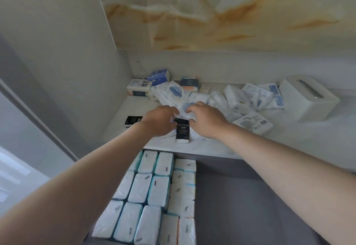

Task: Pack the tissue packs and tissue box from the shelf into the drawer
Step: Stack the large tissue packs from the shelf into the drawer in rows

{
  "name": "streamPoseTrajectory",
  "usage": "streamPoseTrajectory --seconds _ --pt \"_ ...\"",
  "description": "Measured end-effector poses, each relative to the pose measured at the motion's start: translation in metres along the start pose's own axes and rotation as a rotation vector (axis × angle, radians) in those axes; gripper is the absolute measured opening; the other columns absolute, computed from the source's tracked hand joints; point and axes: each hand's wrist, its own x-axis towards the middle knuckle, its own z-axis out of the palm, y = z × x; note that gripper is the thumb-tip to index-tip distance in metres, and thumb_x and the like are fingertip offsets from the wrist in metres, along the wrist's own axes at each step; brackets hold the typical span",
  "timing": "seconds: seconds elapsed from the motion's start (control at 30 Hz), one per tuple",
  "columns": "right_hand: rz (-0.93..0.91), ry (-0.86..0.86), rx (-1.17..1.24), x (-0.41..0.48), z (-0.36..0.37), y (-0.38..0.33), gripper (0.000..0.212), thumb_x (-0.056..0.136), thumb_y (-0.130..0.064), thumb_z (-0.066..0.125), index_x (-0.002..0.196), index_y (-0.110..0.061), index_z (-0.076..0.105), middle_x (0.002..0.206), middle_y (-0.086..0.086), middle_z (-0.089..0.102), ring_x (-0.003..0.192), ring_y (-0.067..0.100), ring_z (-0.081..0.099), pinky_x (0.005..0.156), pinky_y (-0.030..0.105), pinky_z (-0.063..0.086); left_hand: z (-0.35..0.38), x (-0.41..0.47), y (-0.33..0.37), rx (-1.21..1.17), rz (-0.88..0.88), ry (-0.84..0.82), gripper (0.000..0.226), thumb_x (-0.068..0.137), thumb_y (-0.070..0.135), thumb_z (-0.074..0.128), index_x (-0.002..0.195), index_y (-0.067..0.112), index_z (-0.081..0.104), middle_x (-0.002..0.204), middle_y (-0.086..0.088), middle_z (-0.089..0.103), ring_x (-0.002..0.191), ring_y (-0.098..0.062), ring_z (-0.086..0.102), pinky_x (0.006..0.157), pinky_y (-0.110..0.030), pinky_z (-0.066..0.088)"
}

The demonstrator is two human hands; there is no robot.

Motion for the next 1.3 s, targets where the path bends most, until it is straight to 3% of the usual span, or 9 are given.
streamPoseTrajectory --seconds 0.37,0.6,0.67,0.73,0.9,1.0,1.1,1.23,1.3 --pt "0.104 0.01 -0.176 0.165 -0.005 0.041 0.043 0.102 -0.028 0.043 0.145 -0.03 0.046 0.144 0.009 0.044 0.128 0.03 0.047 0.098 0.038 0.042 -0.021 0.126 -0.095 0.283 -0.288 0.073 0.054 0.092 0.02 0.052 0.143 0.013 0.036 0.143 -0.01 0.041 0.132 -0.03 0.039 0.103 -0.044 0.039" --pt "0.411 -0.075 0.116 0.226 0.025 0.057 0.066 0.095 -0.054 0.046 0.154 -0.03 0.027 0.159 0.01 0.013 0.123 0.034 0.051 0.092 0.035 0.049 0.006 0.168 -0.164 0.384 -0.321 -0.059 0.071 0.094 0.022 0.046 0.155 0.016 0.01 0.159 -0.008 0.019 0.148 -0.026 0.015 0.119 -0.049 0.013" --pt "0.409 -0.03 0.183 0.232 0.032 0.062 0.067 0.093 -0.056 0.049 0.15 -0.028 0.031 0.154 0.01 0.017 0.101 0.03 0.057 0.08 0.033 0.052 0.013 0.175 -0.173 0.412 -0.307 -0.056 0.075 0.094 0.024 0.048 0.156 0.018 0.005 0.158 -0.009 0.02 0.147 -0.027 0.018 0.119 -0.048 0.009" --pt "0.415 0.038 0.214 0.237 0.036 0.064 0.064 0.09 -0.059 0.054 0.142 -0.025 0.038 0.143 0.011 0.025 0.082 0.025 0.054 0.067 0.029 0.048 0.018 0.179 -0.175 0.484 -0.274 0.015 0.078 0.091 0.032 0.053 0.155 0.016 0.011 0.15 -0.014 0.029 0.139 -0.032 0.028 0.117 -0.045 0.015" --pt "0.556 0.107 0.384 0.25 0.04 0.07 0.088 0.066 -0.057 0.082 0.129 -0.017 0.037 0.128 0.013 0.041 0.113 0.03 0.054 0.084 0.029 0.044 0.015 0.178 -0.185 0.455 -0.204 0.101 0.062 0.079 0.037 0.067 0.134 0.017 0.045 0.135 -0.013 0.038 0.13 -0.032 0.033 0.11 -0.041 0.025" --pt "0.499 0.112 0.429 0.253 0.041 0.075 0.089 0.063 -0.055 0.085 0.128 -0.019 0.036 0.124 0.009 0.057 0.111 0.027 0.058 0.085 0.029 0.047 0.01 0.174 -0.193 0.203 -0.197 0.067 0.068 0.069 0.037 0.079 0.124 0.014 0.045 0.14 -0.016 0.036 0.133 -0.034 0.034 0.107 -0.038 0.034" --pt "0.404 0.142 0.413 0.248 0.042 0.075 0.093 0.069 -0.05 0.083 0.143 -0.02 0.034 0.128 0.007 0.058 0.116 0.027 0.058 0.089 0.029 0.045 0.005 0.168 -0.192 0.161 -0.225 0.012 0.069 0.066 0.041 0.08 0.114 0.015 0.039 0.122 -0.013 0.05 0.111 -0.032 0.049 0.089 -0.037 0.043" --pt "0.242 0.207 0.3 0.239 0.038 0.067 0.09 0.072 -0.043 0.08 0.148 -0.029 0.033 0.132 0.007 0.052 0.116 0.028 0.057 0.095 0.035 0.047 0.003 0.154 -0.194 0.234 -0.283 0.075 0.1 0.053 0.058 0.082 0.132 0.016 0.037 0.125 -0.011 0.042 0.117 -0.03 0.036 0.099 -0.036 0.033" --pt "0.11 0.209 0.052 0.233 0.027 0.059 0.089 0.072 -0.036 0.078 0.147 -0.035 0.03 0.136 0.005 0.048 0.114 0.031 0.055 0.094 0.041 0.047 0.001 0.146 -0.194 0.264 -0.295 0.135 0.098 0.052 0.067 0.077 0.127 0.013 0.043 0.12 -0.012 0.04 0.114 -0.03 0.035 0.101 -0.036 0.031"
